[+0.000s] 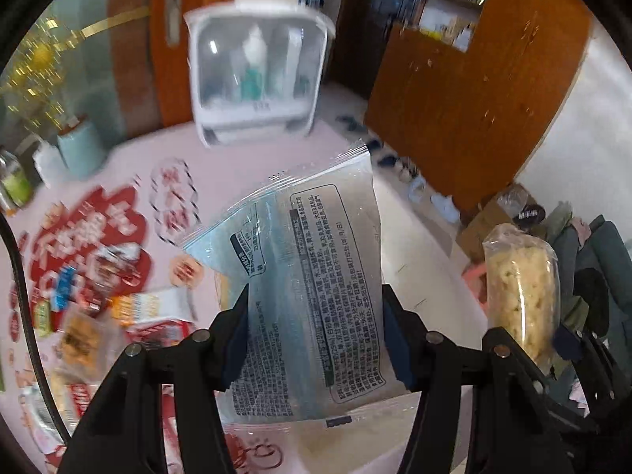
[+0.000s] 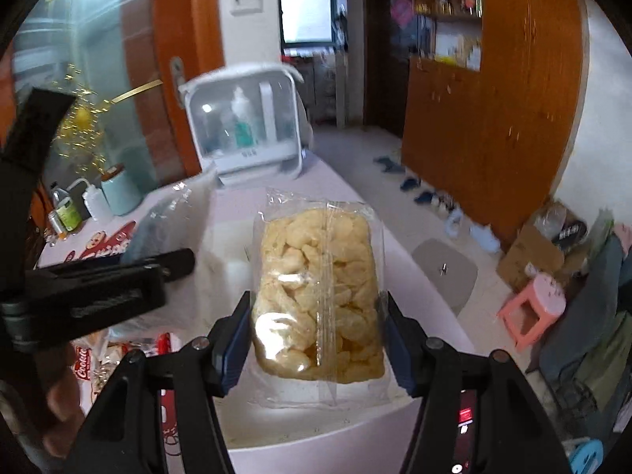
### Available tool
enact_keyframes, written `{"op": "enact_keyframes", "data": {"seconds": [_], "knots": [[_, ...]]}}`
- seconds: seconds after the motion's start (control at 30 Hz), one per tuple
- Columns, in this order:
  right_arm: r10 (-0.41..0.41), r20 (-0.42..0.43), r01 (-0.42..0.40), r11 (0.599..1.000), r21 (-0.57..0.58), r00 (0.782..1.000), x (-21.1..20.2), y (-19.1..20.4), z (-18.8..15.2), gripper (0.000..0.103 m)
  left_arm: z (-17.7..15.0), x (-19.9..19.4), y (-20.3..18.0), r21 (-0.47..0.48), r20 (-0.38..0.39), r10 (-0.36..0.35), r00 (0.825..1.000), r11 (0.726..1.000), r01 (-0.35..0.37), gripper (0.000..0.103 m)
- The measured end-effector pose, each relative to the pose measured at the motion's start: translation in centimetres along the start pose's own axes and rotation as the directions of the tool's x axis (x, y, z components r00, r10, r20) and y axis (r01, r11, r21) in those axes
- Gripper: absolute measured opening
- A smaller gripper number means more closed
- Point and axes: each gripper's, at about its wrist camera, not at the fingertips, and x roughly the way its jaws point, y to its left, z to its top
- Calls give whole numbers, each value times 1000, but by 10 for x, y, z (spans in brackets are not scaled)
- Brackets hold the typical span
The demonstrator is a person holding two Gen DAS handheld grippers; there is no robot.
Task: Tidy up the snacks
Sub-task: 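Carry both bags to the white tray and release them inside, then move both tools back over the snack pile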
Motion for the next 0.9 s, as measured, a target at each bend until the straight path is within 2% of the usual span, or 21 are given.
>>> {"op": "enact_keyframes", "data": {"seconds": [0.13,0.2,0.3,0.37,0.4,0.43,0.53,0.6,0.63,0.8,0.9], "knots": [[-12,-91,14,1000,11,996,42,-5,-14,61,-4,50,-6,22,-75,18,997,1000,-16,58],[16,-148,-12,1000,24,989,64,-9,-24,61,-7,66,-11,42,-85,25,996,999,-21,59],[37,-187,-30,999,42,982,85,-13,-34,61,-8,78,-15,65,-98,27,995,998,-21,62],[65,-212,-49,996,79,975,96,-16,-38,61,-9,83,-17,78,-107,21,994,997,-12,74],[73,-221,-53,994,95,972,99,-18,-41,61,-9,82,-15,79,-111,20,994,997,-11,87],[80,-233,-55,992,110,969,101,-20,-43,62,-10,81,-12,74,-108,16,994,997,-8,92],[61,-229,-36,993,114,971,99,-22,-44,72,-10,73,-4,39,-103,7,995,999,-3,93],[38,-187,-18,994,105,982,88,-22,-43,84,-11,67,4,5,-115,-5,993,1000,6,93],[37,-175,-19,995,103,984,85,-22,-41,87,-12,62,8,-11,-120,-21,993,1000,20,93],[48,-151,-33,994,99,987,65,-17,-40,88,-25,22,22,-42,-80,-44,996,998,41,93],[67,-156,-53,994,97,985,52,-9,-43,88,-37,-14,31,-49,-19,-40,999,998,39,99]]}}
